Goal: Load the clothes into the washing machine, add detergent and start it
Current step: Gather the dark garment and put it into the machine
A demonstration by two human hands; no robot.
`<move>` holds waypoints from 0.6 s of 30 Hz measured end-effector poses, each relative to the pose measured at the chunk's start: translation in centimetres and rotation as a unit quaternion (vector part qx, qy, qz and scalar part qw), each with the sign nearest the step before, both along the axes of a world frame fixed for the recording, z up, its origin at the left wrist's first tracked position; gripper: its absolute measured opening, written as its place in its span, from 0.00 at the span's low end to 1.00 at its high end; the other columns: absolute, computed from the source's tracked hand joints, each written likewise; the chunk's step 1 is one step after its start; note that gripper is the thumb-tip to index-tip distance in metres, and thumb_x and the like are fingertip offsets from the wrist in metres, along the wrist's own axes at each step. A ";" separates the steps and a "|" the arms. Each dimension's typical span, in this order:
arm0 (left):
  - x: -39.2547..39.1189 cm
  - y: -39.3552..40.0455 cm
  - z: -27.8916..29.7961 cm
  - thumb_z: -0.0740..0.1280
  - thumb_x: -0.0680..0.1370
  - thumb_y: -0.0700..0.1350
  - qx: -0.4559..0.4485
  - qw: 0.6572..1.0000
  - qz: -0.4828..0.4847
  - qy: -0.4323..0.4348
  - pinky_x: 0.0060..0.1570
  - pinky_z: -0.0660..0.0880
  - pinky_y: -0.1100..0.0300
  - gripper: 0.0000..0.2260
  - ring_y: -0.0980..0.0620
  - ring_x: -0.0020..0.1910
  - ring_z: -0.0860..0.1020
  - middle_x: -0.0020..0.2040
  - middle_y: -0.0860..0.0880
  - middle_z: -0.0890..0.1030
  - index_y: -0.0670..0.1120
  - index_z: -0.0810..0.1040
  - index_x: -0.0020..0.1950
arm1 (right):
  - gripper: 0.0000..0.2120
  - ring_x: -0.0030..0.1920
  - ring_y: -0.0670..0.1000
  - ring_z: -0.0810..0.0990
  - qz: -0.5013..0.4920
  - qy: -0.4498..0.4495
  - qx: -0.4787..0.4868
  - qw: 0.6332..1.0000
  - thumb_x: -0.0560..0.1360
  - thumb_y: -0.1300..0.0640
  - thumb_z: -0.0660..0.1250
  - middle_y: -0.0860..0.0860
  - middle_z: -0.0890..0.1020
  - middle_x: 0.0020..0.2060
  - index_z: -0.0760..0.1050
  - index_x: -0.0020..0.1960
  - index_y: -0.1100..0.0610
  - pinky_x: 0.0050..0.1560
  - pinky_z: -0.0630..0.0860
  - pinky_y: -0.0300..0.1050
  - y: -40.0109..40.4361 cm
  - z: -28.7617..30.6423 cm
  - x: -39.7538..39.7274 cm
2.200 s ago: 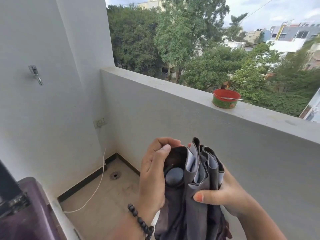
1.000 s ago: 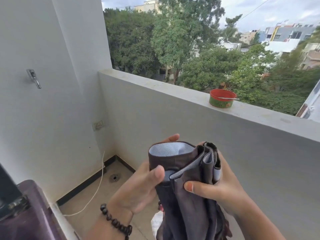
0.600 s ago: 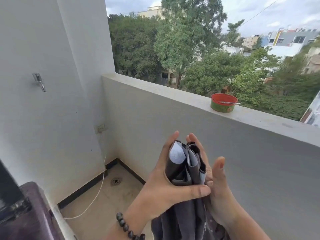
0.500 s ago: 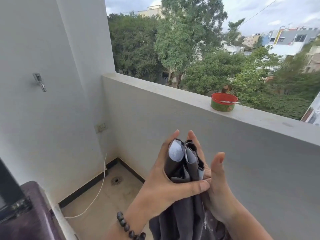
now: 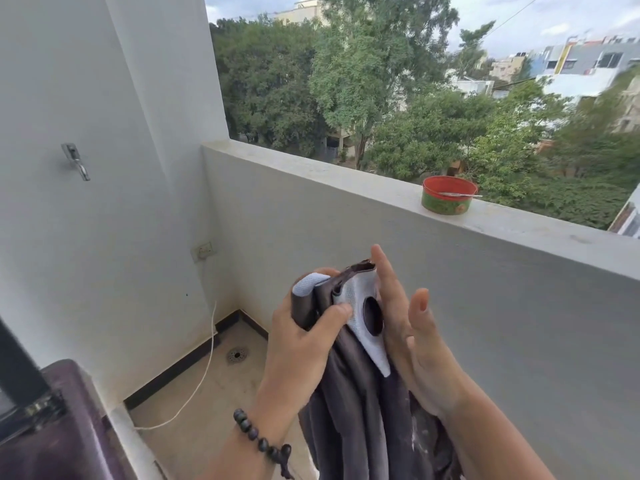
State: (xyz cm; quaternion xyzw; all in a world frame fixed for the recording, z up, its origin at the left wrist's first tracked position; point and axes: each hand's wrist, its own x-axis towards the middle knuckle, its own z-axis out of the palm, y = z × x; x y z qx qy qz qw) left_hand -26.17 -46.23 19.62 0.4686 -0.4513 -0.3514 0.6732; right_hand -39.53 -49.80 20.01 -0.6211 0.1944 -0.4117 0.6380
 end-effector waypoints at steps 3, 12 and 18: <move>0.6 -0.3 0.3 0.71 0.67 0.40 0.016 0.997 0.018 0.076 0.46 0.78 0.57 0.10 0.52 0.44 0.82 0.42 0.49 0.85 0.53 0.83 0.45 | 0.53 0.76 0.35 0.50 -0.027 0.042 -0.043 0.998 0.60 0.23 0.67 0.33 0.51 0.77 0.47 0.77 0.36 0.76 0.53 0.45 -0.6 -1.0 -0.9; 2.9 -1.1 3.4 0.66 0.72 0.38 -0.020 0.963 0.029 0.266 0.35 0.80 0.59 0.06 0.49 0.38 0.83 0.39 0.46 0.84 0.43 0.81 0.46 | 0.65 0.76 0.43 0.60 0.041 0.098 -0.009 0.994 0.56 0.34 0.79 0.41 0.59 0.77 0.40 0.78 0.44 0.76 0.60 0.50 -0.4 -4.6 -1.7; 1.7 -1.3 2.5 0.68 0.69 0.46 0.021 0.944 -0.003 0.329 0.53 0.79 0.48 0.23 0.40 0.53 0.82 0.55 0.37 0.82 0.37 0.78 0.62 | 0.46 0.59 0.49 0.81 0.017 0.076 0.062 0.995 0.55 0.50 0.84 0.49 0.83 0.58 0.69 0.68 0.57 0.53 0.77 0.42 0.6 -4.0 -0.2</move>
